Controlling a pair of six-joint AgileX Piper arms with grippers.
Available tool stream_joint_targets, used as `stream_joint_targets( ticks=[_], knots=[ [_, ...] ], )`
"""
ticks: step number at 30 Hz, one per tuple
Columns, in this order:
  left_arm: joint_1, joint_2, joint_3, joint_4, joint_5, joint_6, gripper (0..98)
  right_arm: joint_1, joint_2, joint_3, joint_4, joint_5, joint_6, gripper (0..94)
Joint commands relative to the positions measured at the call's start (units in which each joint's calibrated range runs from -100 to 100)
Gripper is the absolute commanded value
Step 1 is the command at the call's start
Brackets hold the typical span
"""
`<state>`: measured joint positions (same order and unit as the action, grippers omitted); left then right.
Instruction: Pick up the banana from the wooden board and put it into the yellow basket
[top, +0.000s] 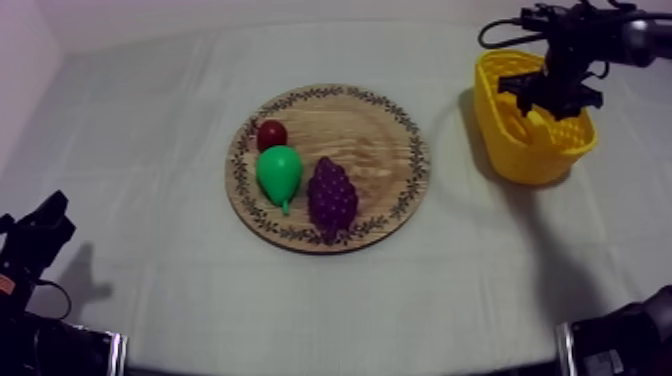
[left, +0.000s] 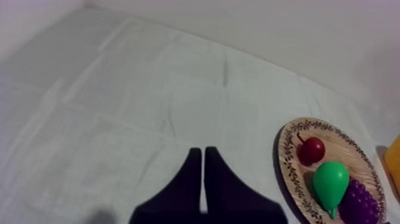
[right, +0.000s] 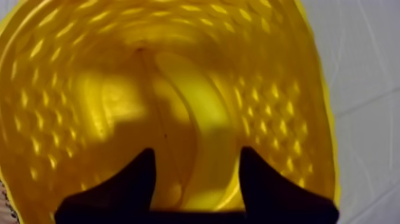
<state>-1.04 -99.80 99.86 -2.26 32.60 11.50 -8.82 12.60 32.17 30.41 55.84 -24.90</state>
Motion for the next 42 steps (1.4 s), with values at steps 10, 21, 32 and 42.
stream_joint_targets(
  ticks=[10, 21, 32, 42],
  knots=[
    [-0.01, -0.03, 0.03, -0.01, -0.02, 0.00, 0.1, 2.38, -5.00, -0.23, -0.67, -1.22, 0.10, 53.3],
    [-0.01, -0.03, 0.03, -0.01, -0.02, 0.00, 0.1, 6.59, -29.04, 3.15, -5.15, -5.84, 4.52, 25.2],
    [-0.01, -0.03, 0.03, -0.01, -0.02, 0.00, 0.1, 7.91, -61.36, 28.39, -7.15, -17.83, 4.17, 2.0],
    [-0.01, -0.03, 0.03, -0.01, -0.02, 0.00, 0.1, 7.13, -86.58, 51.61, -18.40, -21.31, 14.95, 0.4]
  ],
)
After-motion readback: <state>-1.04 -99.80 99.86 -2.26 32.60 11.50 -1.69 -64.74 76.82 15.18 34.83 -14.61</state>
